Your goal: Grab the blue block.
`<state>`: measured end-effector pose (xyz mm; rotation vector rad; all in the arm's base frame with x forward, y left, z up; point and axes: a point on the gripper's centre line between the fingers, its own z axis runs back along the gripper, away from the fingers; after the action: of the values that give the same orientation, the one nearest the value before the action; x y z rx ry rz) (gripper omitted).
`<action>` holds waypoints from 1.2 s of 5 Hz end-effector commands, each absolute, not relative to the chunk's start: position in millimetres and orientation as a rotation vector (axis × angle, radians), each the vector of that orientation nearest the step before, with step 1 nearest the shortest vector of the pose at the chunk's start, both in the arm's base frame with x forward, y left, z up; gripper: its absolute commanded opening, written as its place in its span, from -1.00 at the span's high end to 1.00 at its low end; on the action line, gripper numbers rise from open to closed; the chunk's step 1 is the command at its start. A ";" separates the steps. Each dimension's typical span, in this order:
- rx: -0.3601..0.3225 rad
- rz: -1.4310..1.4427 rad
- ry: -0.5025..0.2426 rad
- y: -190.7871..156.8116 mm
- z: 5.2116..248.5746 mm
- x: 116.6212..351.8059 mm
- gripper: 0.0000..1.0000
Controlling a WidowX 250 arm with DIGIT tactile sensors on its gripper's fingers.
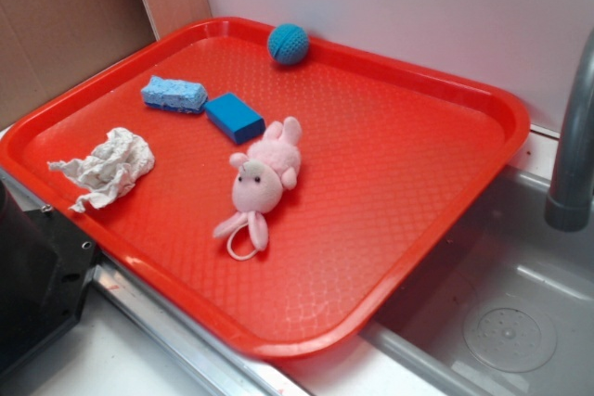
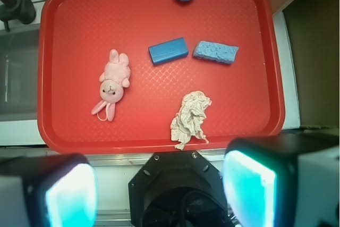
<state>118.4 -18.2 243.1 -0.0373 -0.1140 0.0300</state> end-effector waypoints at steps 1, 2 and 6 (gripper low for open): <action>-0.037 0.030 -0.114 -18.2 243.1 118.4 -1.00; -0.109 0.152 -0.096 -12.6 237.8 128.2 -1.00; -0.164 1.079 -0.183 20.5 187.6 188.8 -1.00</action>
<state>191.7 15.0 179.7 -0.1577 -0.1562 1.0811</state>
